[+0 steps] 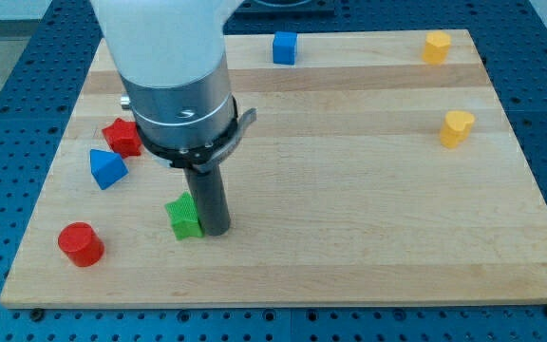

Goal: Slide the green star to the red circle

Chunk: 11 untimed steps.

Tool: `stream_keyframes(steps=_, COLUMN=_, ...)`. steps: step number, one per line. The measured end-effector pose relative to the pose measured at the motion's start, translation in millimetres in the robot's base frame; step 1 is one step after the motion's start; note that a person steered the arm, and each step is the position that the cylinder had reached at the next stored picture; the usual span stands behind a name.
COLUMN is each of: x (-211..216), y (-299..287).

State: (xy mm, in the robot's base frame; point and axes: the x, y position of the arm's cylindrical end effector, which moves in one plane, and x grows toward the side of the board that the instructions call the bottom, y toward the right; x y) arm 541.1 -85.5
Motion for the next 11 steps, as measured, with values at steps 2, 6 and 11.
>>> stream_keyframes(steps=2, x=0, y=-33)
stream_keyframes(steps=6, x=-26, y=-42)
stream_keyframes(steps=11, x=-26, y=-94)
